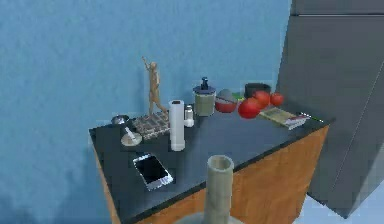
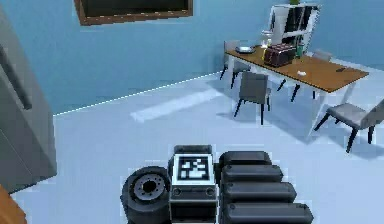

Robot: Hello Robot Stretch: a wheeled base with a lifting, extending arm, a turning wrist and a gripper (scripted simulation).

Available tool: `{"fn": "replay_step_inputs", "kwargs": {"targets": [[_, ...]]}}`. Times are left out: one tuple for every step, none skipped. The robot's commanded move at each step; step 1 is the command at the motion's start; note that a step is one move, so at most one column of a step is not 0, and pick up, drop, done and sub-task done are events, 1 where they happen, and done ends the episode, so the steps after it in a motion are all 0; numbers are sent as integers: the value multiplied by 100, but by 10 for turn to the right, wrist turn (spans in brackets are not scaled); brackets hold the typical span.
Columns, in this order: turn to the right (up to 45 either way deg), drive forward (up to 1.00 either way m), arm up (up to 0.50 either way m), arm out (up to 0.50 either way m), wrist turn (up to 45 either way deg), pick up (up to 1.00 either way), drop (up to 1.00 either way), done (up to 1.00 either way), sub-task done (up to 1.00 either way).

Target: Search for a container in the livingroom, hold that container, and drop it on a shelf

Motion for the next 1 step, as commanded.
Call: {"fn": "replay_step_inputs", "kwargs": {"targets": [[-450, 0, 0, 0, 0, 0, 0, 0, 0]]}}
